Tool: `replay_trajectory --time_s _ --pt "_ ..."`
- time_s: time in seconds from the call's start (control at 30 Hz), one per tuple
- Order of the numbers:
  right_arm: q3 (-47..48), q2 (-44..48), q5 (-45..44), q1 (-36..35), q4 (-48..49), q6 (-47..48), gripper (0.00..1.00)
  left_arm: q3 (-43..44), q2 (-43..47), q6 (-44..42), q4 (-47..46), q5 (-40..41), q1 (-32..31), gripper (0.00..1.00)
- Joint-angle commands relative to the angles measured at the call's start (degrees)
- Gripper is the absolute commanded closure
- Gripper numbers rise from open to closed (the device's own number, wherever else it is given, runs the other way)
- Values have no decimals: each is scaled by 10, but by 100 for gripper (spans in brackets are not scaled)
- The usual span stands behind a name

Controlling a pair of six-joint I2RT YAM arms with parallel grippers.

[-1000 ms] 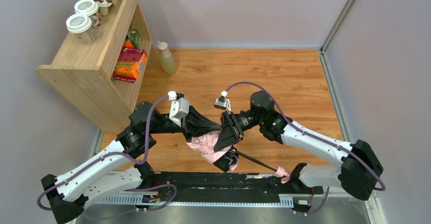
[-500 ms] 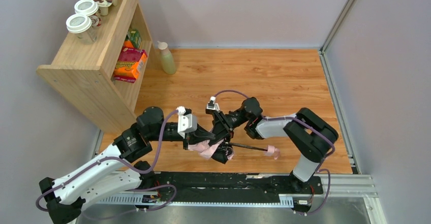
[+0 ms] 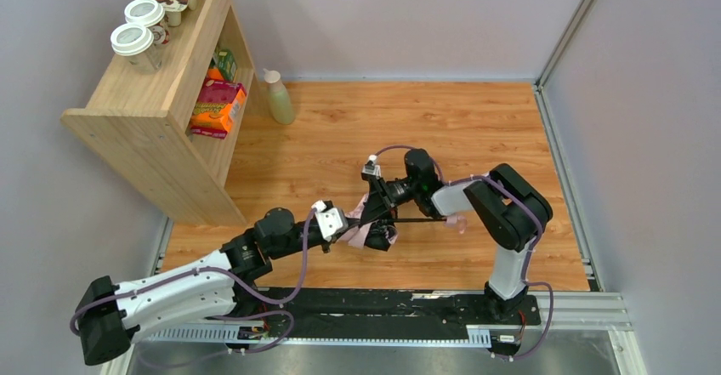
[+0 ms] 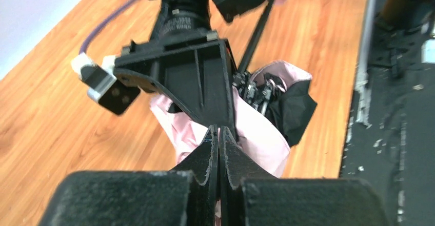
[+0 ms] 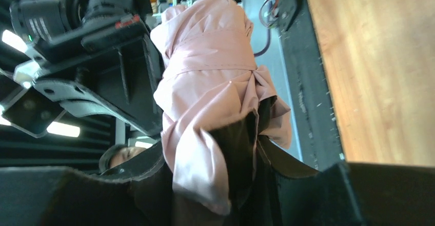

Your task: Put away the umbrella

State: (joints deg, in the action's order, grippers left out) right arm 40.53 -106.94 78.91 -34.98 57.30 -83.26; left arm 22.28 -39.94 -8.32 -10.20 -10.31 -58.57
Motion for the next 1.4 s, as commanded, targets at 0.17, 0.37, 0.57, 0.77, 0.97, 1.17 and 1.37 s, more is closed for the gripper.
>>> replay_trajectory --time_s 0.17,0.37,0.57,0.77,0.97,1.17,1.37 --pt "124 -38 -111 61 -430 351 100 -79 -79 -12 -199 32 -20 100" --pt "176 -84 -149 72 -571 469 100 -93 -120 -20 -222 76 -23 100" --pt "177 -123 -156 76 -556 487 100 -103 -205 6 -296 71 -33 100" --pt "176 -152 -167 86 -548 491 100 -123 -239 -91 -344 107 -106 100" --pt "179 -163 -188 89 -592 510 100 -139 -276 -118 -392 94 -137 100" --pt "197 -168 -194 89 -610 508 100 -108 -269 -123 -347 63 -196 100" --pt "219 -173 -199 86 -641 522 100 -138 -266 -72 -351 155 -204 100"
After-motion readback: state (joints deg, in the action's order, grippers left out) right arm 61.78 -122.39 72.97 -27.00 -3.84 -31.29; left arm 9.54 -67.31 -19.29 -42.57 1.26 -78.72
